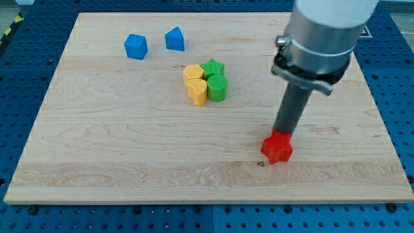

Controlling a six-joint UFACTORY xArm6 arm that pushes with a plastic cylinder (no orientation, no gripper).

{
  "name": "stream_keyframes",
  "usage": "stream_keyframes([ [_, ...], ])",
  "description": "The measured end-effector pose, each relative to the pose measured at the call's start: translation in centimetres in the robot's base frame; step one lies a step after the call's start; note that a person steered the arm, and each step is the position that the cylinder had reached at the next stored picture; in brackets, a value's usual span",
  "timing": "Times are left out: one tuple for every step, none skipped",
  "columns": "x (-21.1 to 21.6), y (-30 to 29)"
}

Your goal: Pull the red star towards left side

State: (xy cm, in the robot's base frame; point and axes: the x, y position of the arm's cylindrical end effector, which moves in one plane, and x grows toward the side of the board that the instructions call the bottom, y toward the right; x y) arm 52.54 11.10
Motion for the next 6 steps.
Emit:
stream_keyframes([
  [-0.3,2.1],
  [0.2,6.9],
  [3.5,7.2],
  [4.9,3.0],
  [4.8,-5.7],
  [4.3,-13.0],
])
